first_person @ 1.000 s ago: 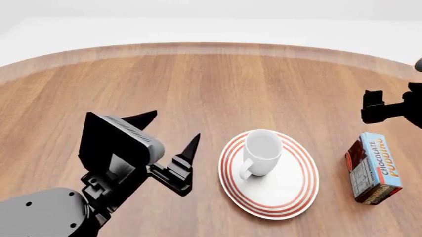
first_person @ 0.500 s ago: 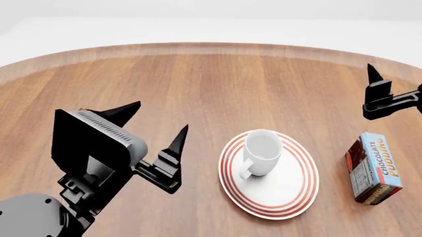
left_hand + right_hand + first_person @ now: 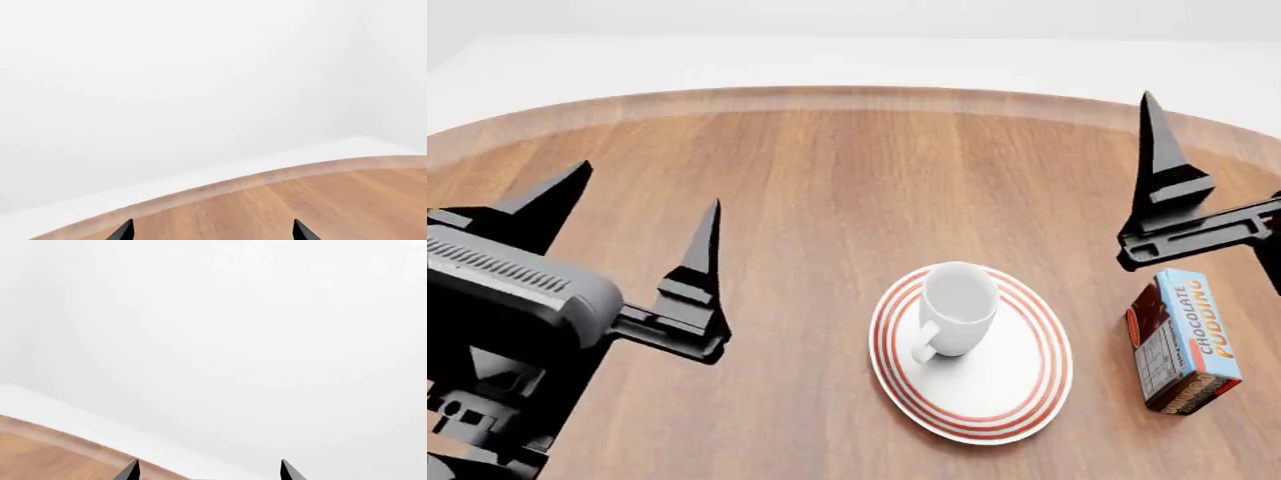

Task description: Pick up the white mug and put it on the plate, and put the chocolate pudding to the right of the plate.

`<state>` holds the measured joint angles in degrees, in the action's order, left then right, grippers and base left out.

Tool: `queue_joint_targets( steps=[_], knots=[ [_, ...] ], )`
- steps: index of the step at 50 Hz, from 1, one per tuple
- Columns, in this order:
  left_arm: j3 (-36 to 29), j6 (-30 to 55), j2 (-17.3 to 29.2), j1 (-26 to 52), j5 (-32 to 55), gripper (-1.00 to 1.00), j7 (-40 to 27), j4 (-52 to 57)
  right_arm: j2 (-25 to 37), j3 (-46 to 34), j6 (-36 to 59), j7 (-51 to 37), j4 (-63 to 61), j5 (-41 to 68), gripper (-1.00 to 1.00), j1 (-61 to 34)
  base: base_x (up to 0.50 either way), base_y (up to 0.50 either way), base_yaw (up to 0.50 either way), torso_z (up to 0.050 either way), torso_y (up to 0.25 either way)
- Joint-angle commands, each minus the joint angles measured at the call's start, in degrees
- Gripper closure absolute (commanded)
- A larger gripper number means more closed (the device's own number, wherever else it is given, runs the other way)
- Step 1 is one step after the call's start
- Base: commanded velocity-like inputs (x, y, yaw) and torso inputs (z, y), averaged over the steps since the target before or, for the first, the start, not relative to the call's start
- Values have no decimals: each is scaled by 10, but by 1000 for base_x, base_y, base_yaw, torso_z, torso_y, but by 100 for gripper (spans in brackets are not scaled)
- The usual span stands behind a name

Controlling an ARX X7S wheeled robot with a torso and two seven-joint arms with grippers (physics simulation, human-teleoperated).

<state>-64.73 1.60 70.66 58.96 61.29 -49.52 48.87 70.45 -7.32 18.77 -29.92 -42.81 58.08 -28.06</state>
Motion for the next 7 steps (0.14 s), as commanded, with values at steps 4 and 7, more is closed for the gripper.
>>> queue_joint_targets(
  steps=[4, 7],
  knots=[
    [15, -90, 5, -72, -45, -100, -67, -24, -135, -66, -46, -7, -12, -144, -100, 52, 0, 0, 0, 0, 0],
    [10, -92, -7, -80, -50, -100, -65, -35, -153, -81, -49, 0, 1, -157, -100, 51, 0, 0, 0, 0, 0]
  ],
)
